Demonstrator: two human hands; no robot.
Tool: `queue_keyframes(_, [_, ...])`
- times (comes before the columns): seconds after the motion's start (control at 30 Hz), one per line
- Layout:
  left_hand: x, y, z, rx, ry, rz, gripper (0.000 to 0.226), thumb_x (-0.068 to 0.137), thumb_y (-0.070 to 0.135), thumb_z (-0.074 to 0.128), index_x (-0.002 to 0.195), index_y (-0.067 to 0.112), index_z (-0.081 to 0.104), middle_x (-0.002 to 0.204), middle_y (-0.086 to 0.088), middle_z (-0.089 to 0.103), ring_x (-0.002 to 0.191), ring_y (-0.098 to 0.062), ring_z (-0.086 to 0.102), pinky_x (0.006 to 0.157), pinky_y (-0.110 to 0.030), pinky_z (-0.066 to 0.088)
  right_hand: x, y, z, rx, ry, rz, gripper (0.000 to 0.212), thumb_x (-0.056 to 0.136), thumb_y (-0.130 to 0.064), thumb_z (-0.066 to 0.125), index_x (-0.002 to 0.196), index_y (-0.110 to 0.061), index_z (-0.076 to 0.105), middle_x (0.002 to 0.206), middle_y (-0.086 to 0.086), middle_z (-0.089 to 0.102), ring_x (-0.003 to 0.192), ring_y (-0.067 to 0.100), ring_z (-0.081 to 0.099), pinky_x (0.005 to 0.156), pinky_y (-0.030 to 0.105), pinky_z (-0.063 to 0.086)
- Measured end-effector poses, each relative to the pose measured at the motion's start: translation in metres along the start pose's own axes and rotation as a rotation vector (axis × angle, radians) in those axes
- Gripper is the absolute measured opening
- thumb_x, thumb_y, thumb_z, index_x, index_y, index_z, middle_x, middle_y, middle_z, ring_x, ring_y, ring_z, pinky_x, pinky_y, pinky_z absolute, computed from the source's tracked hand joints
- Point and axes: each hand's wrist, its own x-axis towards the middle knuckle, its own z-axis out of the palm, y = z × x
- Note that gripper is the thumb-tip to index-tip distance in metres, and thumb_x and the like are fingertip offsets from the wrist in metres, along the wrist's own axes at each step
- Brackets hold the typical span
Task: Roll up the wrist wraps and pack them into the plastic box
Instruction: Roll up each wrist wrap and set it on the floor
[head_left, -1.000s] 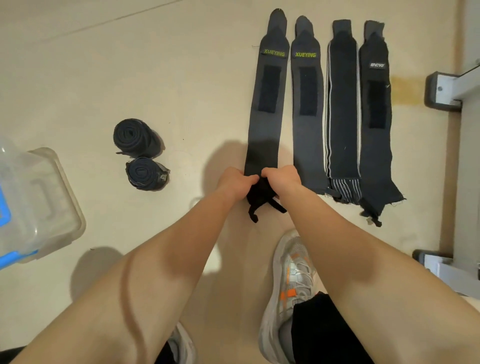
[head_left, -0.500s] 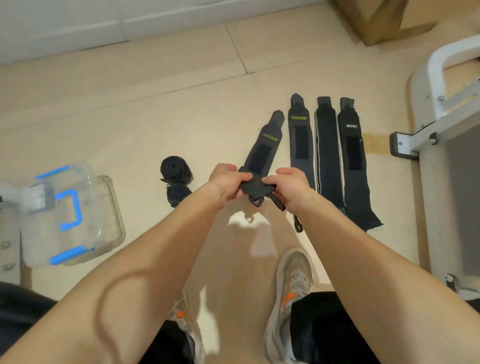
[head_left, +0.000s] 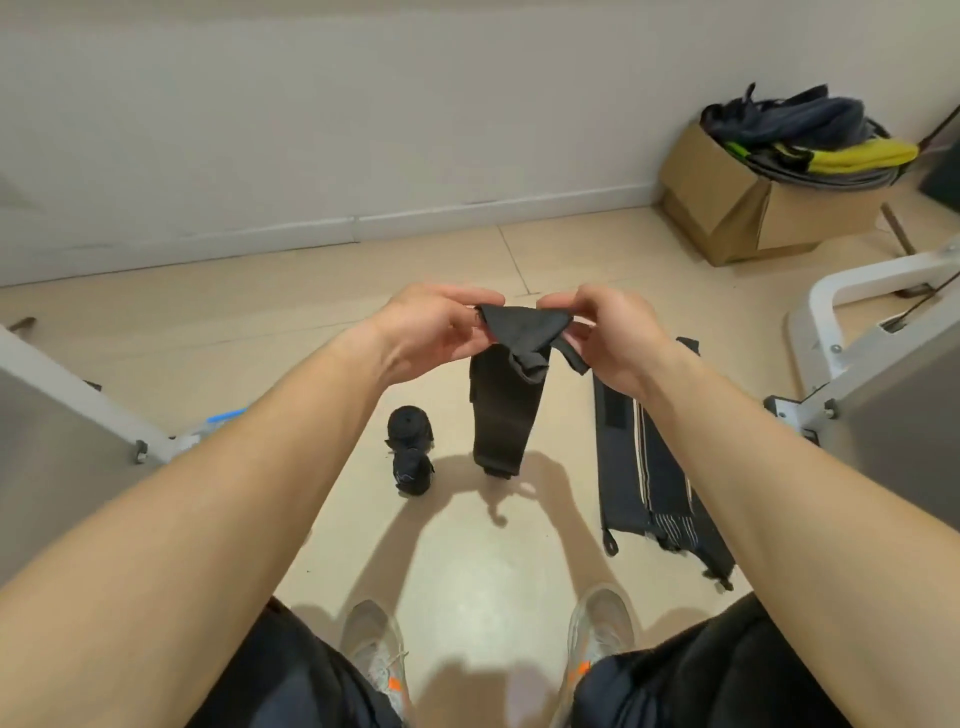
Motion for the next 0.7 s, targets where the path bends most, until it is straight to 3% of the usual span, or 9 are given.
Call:
queue_keyframes(0.1, [-0.020,0.020,-0.012,0.010,-0.061,0.090,0.037,0.095,-0.016,0.050,0.114,0.009,0.070,0.091,-0.006,0.076,0.084,-0.015,0.076,0.073,-0.018,0.058,-0.015,-0.020,0.009,0.070,-0.134,0.013,0.049,0.080,0.013,0.032,0.108,0.007,0.071,0.118,0.018,0.072,0.107,0.025,0.070,0.079,0.024,0.058])
queue_keyframes(0.2, [-0.030,0.031,-0.020,0.063,-0.010,0.194,0.017,0.096,-0.002,0.062,0.104,0.009,0.071,0.090,-0.004,0.075,0.084,-0.014,0.076,0.070,-0.016,0.056,-0.028,-0.034,0.016,0.040,-0.232,-0.044,0.042,0.090,0.022,0.040,0.113,0.004,0.071,0.115,0.017,0.073,0.105,0.024,0.073,0.084,0.023,0.059])
queue_keyframes(0.27, [-0.036,0.035,-0.022,0.169,0.056,0.244,0.002,0.094,0.013,0.070,0.094,0.012,0.072,0.078,0.000,0.071,0.071,-0.012,0.071,0.061,-0.016,0.053,-0.033,-0.039,0.024,0.059,-0.298,-0.086,0.029,0.093,0.015,0.057,0.118,0.005,0.068,0.113,0.017,0.071,0.096,0.024,0.074,0.083,0.025,0.060])
queue_keyframes(0.33, [-0.038,0.037,-0.024,0.276,0.101,0.280,0.012,0.091,0.026,0.075,0.082,0.020,0.072,0.068,0.005,0.059,0.060,-0.010,0.055,0.055,-0.018,0.043,-0.035,-0.041,0.031,-0.033,-0.266,-0.119,0.021,0.093,0.000,0.068,0.114,0.000,0.069,0.104,0.012,0.068,0.077,0.018,0.072,0.072,0.024,0.060])
queue_keyframes(0.43, [-0.037,0.035,-0.026,0.287,0.104,0.325,0.028,0.087,0.034,0.078,0.064,0.025,0.064,0.073,0.006,0.050,0.068,-0.011,0.045,0.064,-0.023,0.037,-0.032,-0.040,0.039,-0.260,-0.154,-0.195,0.008,0.093,-0.018,0.074,0.101,-0.015,0.072,0.080,-0.005,0.062,0.055,0.009,0.051,0.056,0.023,0.049])
queue_keyframes(0.53, [-0.033,0.028,-0.023,0.231,0.097,0.395,0.019,0.078,0.035,0.073,0.075,0.018,0.066,0.085,-0.001,0.063,0.087,-0.012,0.059,0.088,-0.031,0.047,-0.028,-0.034,0.041,-0.303,-0.143,-0.251,0.007,0.092,-0.026,0.075,0.093,-0.019,0.074,0.078,-0.009,0.064,0.065,0.009,0.050,0.062,0.025,0.039])
queue_keyframes(0.63, [-0.027,0.021,-0.021,0.309,0.177,0.494,0.030,0.080,0.034,0.070,0.072,0.006,0.065,0.072,0.000,0.060,0.076,-0.012,0.055,0.080,-0.033,0.042,-0.025,-0.025,0.046,-0.234,-0.157,-0.262,0.007,0.095,-0.023,0.070,0.092,-0.019,0.074,0.088,-0.005,0.072,0.081,0.012,0.062,0.076,0.029,0.044])
queue_keyframes(0.7, [-0.023,0.017,-0.021,0.288,0.140,0.495,0.033,0.088,0.029,0.070,0.084,-0.003,0.063,0.080,-0.008,0.060,0.079,-0.016,0.057,0.082,-0.035,0.048,-0.021,-0.021,0.048,-0.133,-0.153,-0.254,0.006,0.097,-0.018,0.067,0.098,-0.017,0.073,0.092,-0.003,0.075,0.086,0.012,0.070,0.080,0.030,0.051])
